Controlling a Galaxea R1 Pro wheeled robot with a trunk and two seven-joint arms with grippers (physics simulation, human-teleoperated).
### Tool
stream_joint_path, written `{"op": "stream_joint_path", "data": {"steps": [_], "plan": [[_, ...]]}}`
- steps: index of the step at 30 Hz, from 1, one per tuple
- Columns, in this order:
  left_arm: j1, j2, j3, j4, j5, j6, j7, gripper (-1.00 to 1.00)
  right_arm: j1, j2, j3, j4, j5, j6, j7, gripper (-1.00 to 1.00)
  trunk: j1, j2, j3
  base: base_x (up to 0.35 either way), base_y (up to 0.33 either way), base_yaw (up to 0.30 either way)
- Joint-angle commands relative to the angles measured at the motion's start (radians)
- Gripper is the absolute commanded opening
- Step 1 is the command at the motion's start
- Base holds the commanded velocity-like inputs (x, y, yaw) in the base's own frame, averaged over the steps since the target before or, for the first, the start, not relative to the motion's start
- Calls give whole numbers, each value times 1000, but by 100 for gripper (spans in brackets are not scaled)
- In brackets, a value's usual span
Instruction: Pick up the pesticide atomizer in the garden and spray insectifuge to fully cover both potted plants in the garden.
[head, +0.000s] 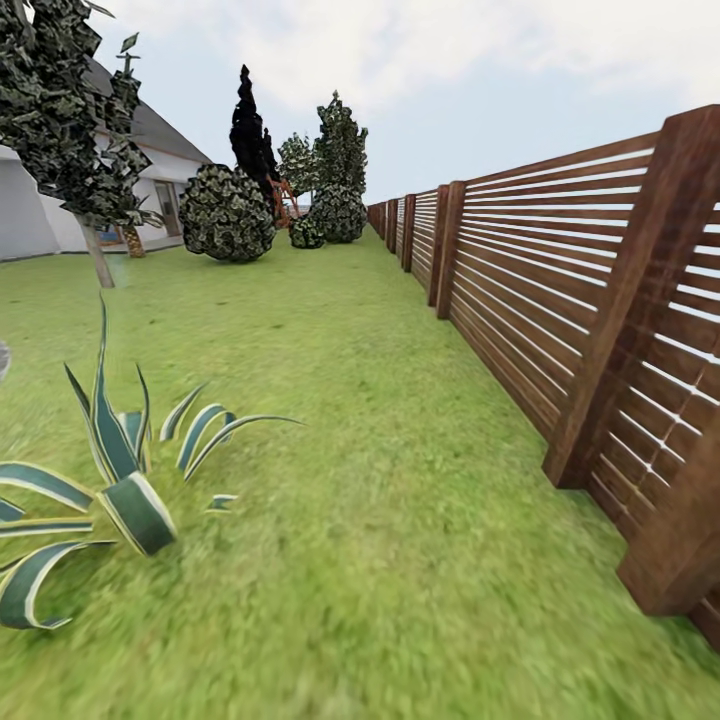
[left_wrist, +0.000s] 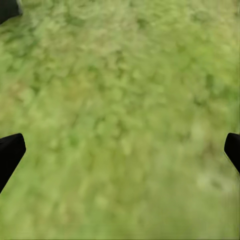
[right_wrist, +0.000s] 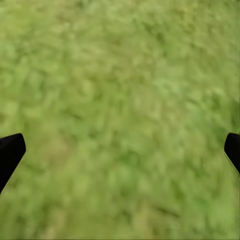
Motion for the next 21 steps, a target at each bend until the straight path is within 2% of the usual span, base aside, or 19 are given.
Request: {"op": "stream_joint_path", "data": {"steps": [1, 21], "plan": [[0, 0, 6, 1, 7, -1, -11, 100, -1, 0, -1, 1, 0, -3, 0, 100, 0, 0, -1, 336, -98, 0], [0, 0, 5, 1, 6, -1, -11, 100, -1, 0, -1, 1, 0, -3, 0, 100, 0, 0, -1, 336, -97, 0]]}}
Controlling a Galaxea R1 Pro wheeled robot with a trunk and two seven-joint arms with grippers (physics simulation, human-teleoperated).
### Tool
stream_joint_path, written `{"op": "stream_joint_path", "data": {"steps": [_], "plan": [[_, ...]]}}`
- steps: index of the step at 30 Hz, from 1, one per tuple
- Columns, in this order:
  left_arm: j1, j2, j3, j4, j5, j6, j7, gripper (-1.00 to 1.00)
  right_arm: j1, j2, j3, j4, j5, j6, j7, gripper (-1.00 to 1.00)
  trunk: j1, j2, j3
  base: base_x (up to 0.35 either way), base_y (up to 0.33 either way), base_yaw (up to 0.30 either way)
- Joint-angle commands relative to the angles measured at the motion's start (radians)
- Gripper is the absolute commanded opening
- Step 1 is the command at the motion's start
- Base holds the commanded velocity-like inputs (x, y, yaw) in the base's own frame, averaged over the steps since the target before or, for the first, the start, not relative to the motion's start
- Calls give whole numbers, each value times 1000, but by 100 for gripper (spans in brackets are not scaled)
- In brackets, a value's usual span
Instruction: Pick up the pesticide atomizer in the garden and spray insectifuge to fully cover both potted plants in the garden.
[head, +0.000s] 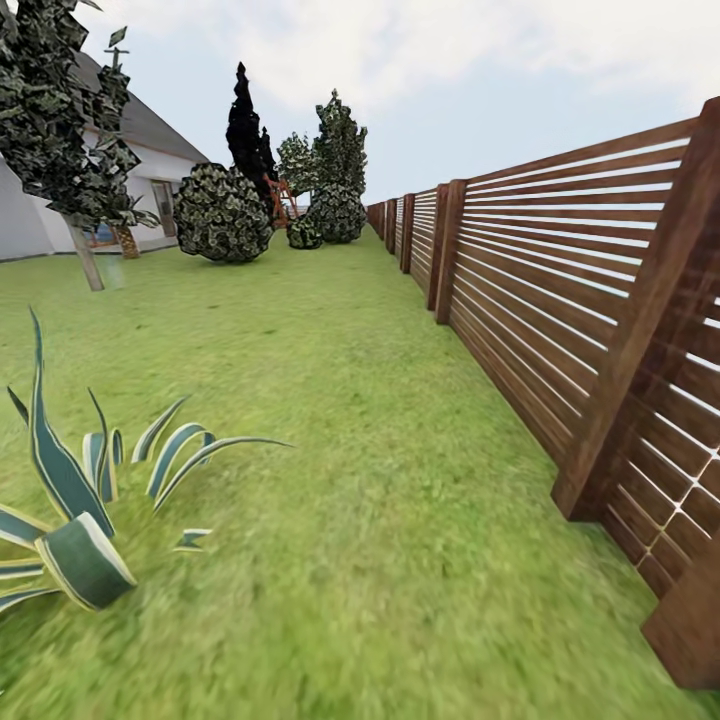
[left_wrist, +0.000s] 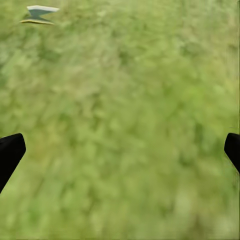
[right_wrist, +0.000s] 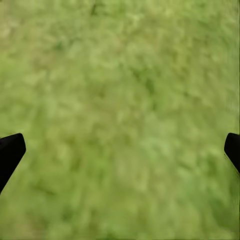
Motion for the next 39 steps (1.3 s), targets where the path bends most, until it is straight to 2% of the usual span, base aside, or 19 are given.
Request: {"op": "stream_joint_path", "data": {"steps": [1, 28, 39], "plan": [[0, 0, 5, 1, 7, -1, -10, 100, -1, 0, -1, 1, 0, -3, 0, 100, 0, 0, -1, 336, -98, 0], [-1, 0, 6, 2, 7, -1, -10, 100, -1, 0, -1, 1, 0, -3, 0, 100, 0, 0, -1, 336, -124, 1], [-1, 0, 6, 2, 8, -1, -9, 100, -1, 1, -1, 1, 0, -3, 0, 100, 0, 0, -1, 336, -135, 150]]}}
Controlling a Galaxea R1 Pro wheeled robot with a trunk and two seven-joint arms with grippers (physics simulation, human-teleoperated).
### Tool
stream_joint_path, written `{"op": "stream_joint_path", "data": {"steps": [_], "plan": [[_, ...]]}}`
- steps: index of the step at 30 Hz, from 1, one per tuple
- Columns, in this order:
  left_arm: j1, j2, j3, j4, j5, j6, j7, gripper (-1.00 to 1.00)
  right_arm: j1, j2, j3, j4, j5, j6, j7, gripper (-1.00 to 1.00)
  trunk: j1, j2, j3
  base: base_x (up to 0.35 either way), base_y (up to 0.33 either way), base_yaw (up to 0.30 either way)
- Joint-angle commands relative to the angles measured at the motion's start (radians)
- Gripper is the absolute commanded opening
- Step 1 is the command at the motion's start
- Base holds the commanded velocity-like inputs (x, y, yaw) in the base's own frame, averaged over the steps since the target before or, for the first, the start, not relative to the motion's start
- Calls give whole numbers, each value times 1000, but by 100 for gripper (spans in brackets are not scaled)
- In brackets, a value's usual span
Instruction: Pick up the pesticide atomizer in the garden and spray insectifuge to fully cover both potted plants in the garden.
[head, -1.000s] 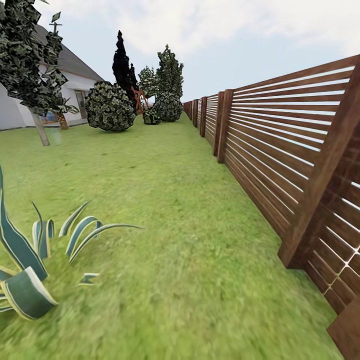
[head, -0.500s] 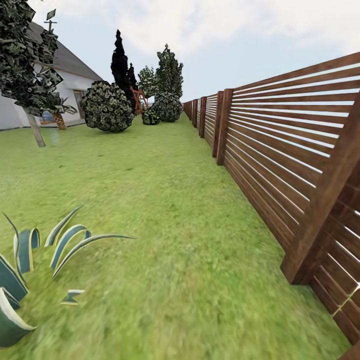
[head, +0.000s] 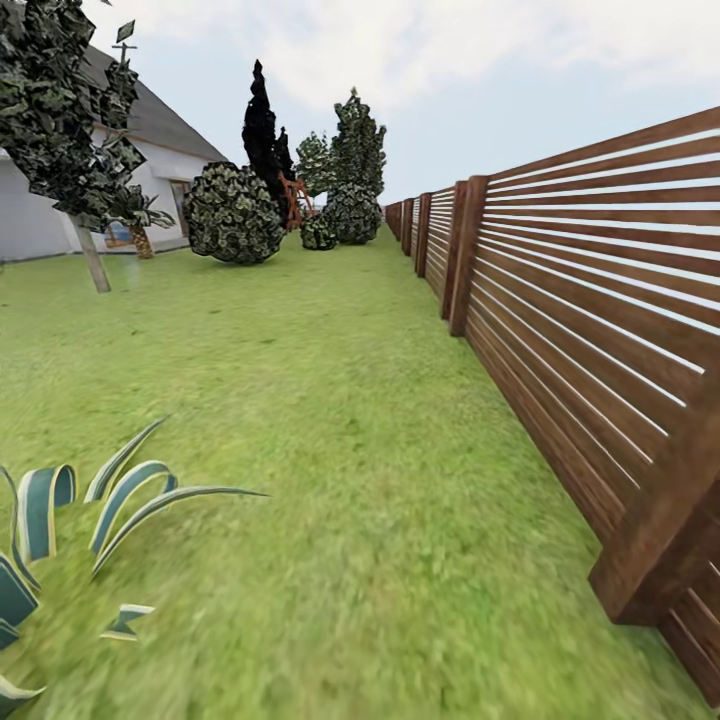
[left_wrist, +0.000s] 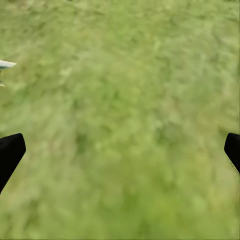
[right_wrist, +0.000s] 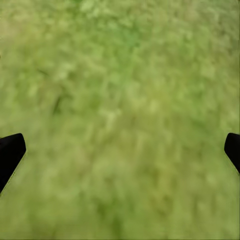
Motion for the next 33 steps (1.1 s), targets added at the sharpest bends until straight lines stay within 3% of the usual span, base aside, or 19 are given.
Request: {"op": "stream_joint_path", "data": {"steps": [1, 33], "plan": [[-1, 0, 6, 1, 6, -1, -10, 100, 0, 0, -1, 1, 0, -3, 0, 100, 0, 0, -1, 336, -136, 178], [-1, 0, 7, 1, 7, -1, -10, 100, 0, -1, -2, 1, 0, -3, 0, 100, 0, 0, -1, 336, -132, 9]]}}
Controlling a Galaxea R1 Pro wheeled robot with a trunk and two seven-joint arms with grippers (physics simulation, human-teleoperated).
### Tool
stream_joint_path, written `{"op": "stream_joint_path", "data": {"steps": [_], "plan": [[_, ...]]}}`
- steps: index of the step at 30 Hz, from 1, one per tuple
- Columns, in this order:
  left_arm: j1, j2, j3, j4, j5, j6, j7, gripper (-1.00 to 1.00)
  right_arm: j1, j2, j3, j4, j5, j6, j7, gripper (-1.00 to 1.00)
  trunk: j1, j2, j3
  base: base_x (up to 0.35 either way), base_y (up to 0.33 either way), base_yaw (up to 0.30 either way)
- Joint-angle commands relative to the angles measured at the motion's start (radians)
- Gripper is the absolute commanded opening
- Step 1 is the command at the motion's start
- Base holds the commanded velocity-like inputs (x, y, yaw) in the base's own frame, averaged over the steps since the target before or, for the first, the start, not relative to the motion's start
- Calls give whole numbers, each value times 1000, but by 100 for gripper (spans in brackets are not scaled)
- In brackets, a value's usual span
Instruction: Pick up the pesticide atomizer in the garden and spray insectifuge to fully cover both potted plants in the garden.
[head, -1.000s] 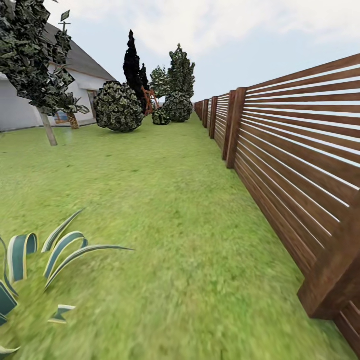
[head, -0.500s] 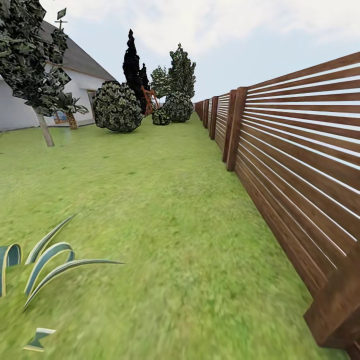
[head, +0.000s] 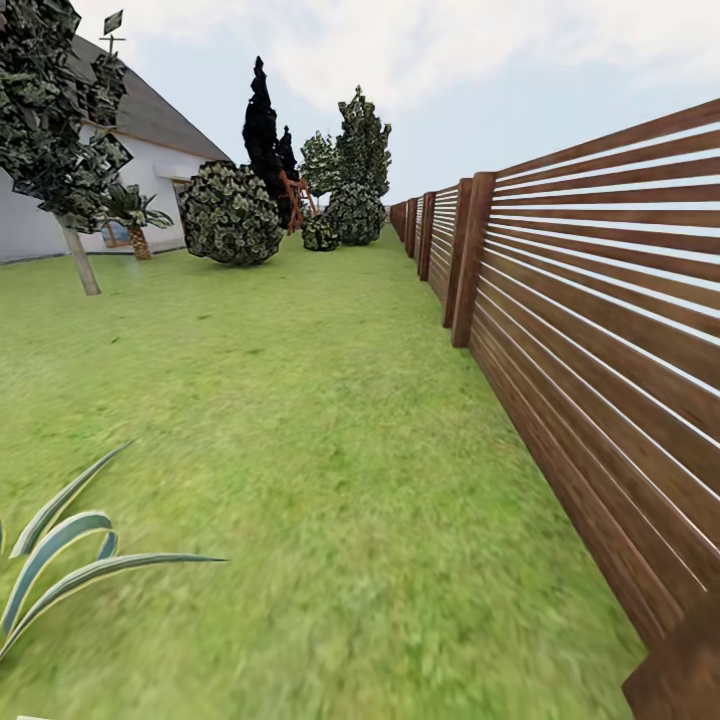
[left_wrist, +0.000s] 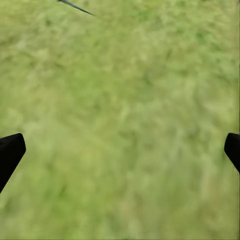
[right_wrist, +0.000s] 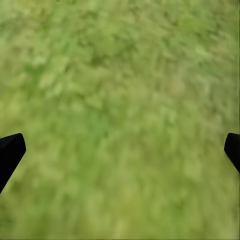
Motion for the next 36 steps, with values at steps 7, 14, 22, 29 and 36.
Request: {"op": "stream_joint_path", "data": {"steps": [7, 14, 22, 29, 36], "plan": [[0, 0, 6, 1, 6, -1, -10, 100, -1, 0, -1, 1, 1, -3, -1, 100, 0, 0, -1, 336, -127, 0], [-1, 0, 6, 1, 6, -1, -10, 100, -1, 0, -1, 1, 1, -3, -1, 100, 0, 0, -1, 336, -127, 0], [0, 0, 6, 1, 6, -1, -10, 100, -1, 0, 1, 1, 1, -3, 0, 100, 0, 0, -1, 336, -127, 0], [-1, 0, 6, 1, 6, -1, -10, 100, -1, 1, 1, 1, 1, -3, 0, 100, 0, 0, -1, 336, -107, 14], [-1, 0, 6, 1, 6, -1, -10, 100, -1, 1, 1, 1, 1, -3, -1, 100, 0, 0, -1, 336, -102, 202]]}}
